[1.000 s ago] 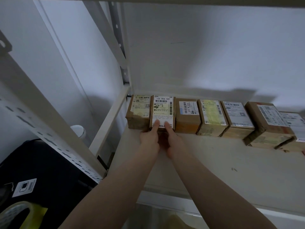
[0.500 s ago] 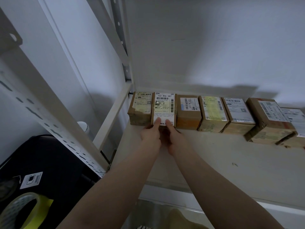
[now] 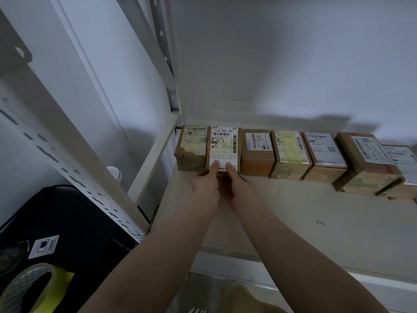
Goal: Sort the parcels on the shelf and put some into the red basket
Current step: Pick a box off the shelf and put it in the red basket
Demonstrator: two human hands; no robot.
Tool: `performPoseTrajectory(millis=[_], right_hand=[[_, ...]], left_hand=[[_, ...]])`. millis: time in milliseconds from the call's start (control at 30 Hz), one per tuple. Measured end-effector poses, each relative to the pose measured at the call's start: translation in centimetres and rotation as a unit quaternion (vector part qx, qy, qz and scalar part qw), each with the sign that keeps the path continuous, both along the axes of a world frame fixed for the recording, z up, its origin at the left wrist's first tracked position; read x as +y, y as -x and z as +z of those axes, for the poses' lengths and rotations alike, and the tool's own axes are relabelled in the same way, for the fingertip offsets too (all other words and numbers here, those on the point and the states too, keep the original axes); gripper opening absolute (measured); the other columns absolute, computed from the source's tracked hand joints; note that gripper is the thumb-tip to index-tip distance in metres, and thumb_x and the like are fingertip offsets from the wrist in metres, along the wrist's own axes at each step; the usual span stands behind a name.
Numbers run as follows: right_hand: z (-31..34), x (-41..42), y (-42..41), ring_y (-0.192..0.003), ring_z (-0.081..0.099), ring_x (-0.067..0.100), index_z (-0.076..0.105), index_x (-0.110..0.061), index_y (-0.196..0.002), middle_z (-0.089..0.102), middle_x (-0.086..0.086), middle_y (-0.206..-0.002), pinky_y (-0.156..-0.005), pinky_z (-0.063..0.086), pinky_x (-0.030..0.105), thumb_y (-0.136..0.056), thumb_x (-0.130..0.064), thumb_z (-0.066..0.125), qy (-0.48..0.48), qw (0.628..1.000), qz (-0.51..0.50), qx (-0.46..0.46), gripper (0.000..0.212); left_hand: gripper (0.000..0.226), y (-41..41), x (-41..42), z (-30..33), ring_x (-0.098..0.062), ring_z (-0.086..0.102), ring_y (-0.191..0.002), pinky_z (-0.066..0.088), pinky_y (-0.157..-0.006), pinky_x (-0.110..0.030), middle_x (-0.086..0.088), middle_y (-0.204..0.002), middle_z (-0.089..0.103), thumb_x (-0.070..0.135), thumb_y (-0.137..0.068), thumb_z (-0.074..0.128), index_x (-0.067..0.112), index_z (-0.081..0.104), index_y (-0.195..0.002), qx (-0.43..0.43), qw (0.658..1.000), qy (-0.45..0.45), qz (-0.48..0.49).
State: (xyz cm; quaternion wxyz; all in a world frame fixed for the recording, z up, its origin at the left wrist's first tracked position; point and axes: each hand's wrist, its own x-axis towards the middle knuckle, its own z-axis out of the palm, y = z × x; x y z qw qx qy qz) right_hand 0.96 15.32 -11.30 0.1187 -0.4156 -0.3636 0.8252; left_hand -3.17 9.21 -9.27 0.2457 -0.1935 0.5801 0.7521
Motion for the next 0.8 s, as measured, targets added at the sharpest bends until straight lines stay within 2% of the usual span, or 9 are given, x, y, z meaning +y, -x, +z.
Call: performPoseTrajectory(millis=[100, 300, 400, 467, 533, 600, 667, 733, 800], right_hand=[[0.2, -0.1, 0.1, -0.088, 0.07, 0.025, 0.071, -0.015, -0.098, 0.073, 0.014, -0.11, -0.072, 0.056, 0.036, -0.083, -0.03, 0.077, 0.007, 1.0, -0.006, 0.001, 0.022], [1.6, -0.1, 1.5, -0.078, 0.065, 0.023, 0.064, -0.012, -0.111, 0.068, 0.013, -0.103, -0.07, 0.055, 0.039, -0.083, -0.042, 0.075, 0.045, 0.998, -0.032, -0.02, 0.042], [2.0, 0.3, 2.5, -0.094, 0.065, 0.026, 0.06, -0.011, -0.103, 0.06, 0.011, -0.092, -0.09, 0.056, 0.046, -0.083, -0.046, 0.074, 0.032, 0.997, -0.045, -0.056, 0.043], [2.3, 0.5, 2.9, -0.105, 0.063, 0.029, 0.058, -0.011, -0.11, 0.061, 0.012, -0.097, -0.094, 0.055, 0.044, -0.082, -0.049, 0.073, 0.012, 0.995, -0.043, -0.085, 0.049], [2.8, 0.6, 3.1, -0.112, 0.063, 0.029, 0.057, -0.012, -0.109, 0.064, 0.011, -0.104, -0.093, 0.054, 0.041, -0.081, -0.054, 0.072, -0.005, 0.993, -0.04, -0.114, 0.053], [2.6, 0.7, 3.3, -0.098, 0.065, 0.024, 0.057, -0.011, -0.107, 0.062, 0.009, -0.098, -0.087, 0.055, 0.036, -0.079, -0.056, 0.073, -0.014, 0.991, -0.04, -0.127, 0.055], [2.5, 0.4, 3.5, -0.081, 0.059, 0.02, 0.058, -0.006, -0.115, 0.06, 0.007, -0.094, -0.078, 0.054, 0.034, -0.072, -0.061, 0.076, -0.015, 0.99, -0.046, -0.136, 0.072], [2.3, 0.4, 3.8, -0.086, 0.057, 0.022, 0.056, -0.008, -0.125, 0.059, 0.006, -0.094, -0.081, 0.054, 0.035, -0.065, -0.07, 0.075, -0.015, 0.987, -0.041, -0.152, 0.089], [2.4, 0.2, 3.9, -0.088, 0.05, 0.023, 0.048, -0.01, -0.137, 0.048, 0.004, -0.083, -0.087, 0.053, 0.034, -0.071, -0.074, 0.066, -0.027, 0.988, -0.003, -0.153, 0.093]], left_hand=[[0.026, 0.1, 0.0, -0.1, -0.028, 0.07, -0.092, 0.057, -0.088, -0.045, -0.009, -0.101, 0.072, 0.025, -0.08, 0.077, 0.013, 0.068, -0.102, -0.004, 1.0, 0.0, -0.001], [0.059, 0.9, 0.7, 0.7, -0.029, 0.07, -0.093, 0.057, -0.086, -0.047, -0.01, -0.107, 0.072, 0.042, -0.07, 0.082, 0.012, 0.064, -0.117, -0.039, 0.999, -0.007, -0.011], [0.066, 1.4, 0.8, 1.3, -0.028, 0.066, -0.095, 0.057, -0.086, -0.043, -0.009, -0.112, 0.068, 0.046, -0.072, 0.08, 0.011, 0.059, -0.124, -0.025, 1.0, 0.012, 0.001], [0.066, 1.8, 0.7, 1.7, -0.025, 0.065, -0.09, 0.056, -0.078, -0.037, -0.01, -0.11, 0.067, 0.051, -0.074, 0.075, 0.009, 0.058, -0.122, -0.026, 0.999, 0.029, 0.013], [0.073, 2.2, 0.6, 2.1, -0.028, 0.066, -0.102, 0.054, -0.083, -0.038, -0.014, -0.115, 0.067, 0.06, -0.072, 0.072, 0.008, 0.059, -0.122, -0.027, 0.998, 0.046, 0.026], [0.086, 3.0, 0.4, 2.1, -0.032, 0.063, -0.112, 0.052, -0.095, -0.042, -0.015, -0.122, 0.064, 0.07, -0.066, 0.069, 0.009, 0.056, -0.126, -0.025, 0.997, 0.049, 0.053], [0.099, 3.8, 0.2, 1.9, -0.032, 0.058, -0.116, 0.048, -0.1, -0.044, -0.012, -0.13, 0.059, 0.076, -0.063, 0.065, 0.009, 0.048, -0.134, -0.032, 0.996, 0.061, 0.052], [0.098, 4.7, 0.2, 1.6, -0.032, 0.055, -0.12, 0.046, -0.103, -0.044, -0.01, -0.135, 0.054, 0.073, -0.069, 0.064, 0.005, 0.043, -0.137, -0.046, 0.994, 0.074, 0.063], [0.098, 5.0, 0.0, 2.0, -0.031, 0.057, -0.116, 0.049, -0.1, -0.044, -0.011, -0.133, 0.055, 0.068, -0.065, 0.071, 0.007, 0.043, -0.136, -0.056, 0.991, 0.085, 0.089]])
